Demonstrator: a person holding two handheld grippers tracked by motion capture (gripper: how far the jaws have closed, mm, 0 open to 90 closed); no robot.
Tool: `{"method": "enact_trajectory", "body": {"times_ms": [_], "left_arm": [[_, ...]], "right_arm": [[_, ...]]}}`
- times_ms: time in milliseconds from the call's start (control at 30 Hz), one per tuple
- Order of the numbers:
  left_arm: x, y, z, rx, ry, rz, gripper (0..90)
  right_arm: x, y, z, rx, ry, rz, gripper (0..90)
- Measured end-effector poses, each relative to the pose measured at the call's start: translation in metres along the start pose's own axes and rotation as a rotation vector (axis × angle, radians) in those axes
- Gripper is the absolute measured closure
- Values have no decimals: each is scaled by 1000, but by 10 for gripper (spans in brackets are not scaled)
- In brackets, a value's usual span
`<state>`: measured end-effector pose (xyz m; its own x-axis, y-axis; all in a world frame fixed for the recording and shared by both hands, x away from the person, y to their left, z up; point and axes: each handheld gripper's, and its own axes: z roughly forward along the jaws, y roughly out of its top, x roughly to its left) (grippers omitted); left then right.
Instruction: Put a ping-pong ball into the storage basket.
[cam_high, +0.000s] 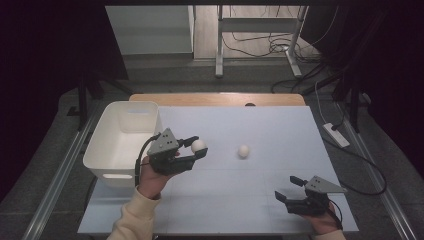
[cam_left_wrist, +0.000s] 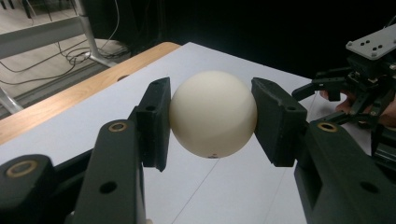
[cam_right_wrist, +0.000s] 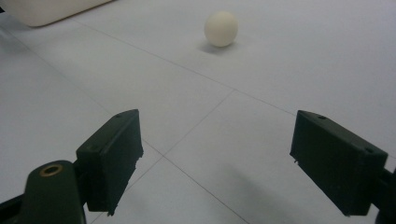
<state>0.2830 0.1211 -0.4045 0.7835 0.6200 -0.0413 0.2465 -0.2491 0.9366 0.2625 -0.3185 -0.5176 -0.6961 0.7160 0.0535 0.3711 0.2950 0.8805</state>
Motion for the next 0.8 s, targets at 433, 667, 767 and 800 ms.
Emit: {"method": "enact_trajectory", "body": {"times_ms": [433, 667, 767, 800], "left_arm": [[10, 0, -12, -22, 54, -13, 508], [14, 0, -19, -35, 72, -21, 508], [15, 1, -19, -41, 76, -32, 508], [15, 2, -19, -42, 74, -34, 508]], "right_arm": [[0, 0, 0, 1, -2, 0, 165], [0, 0, 0, 1, -3, 0, 165], [0, 0, 0, 2, -3, 0, 165], [0, 0, 0, 3, -3, 0, 165]]}}
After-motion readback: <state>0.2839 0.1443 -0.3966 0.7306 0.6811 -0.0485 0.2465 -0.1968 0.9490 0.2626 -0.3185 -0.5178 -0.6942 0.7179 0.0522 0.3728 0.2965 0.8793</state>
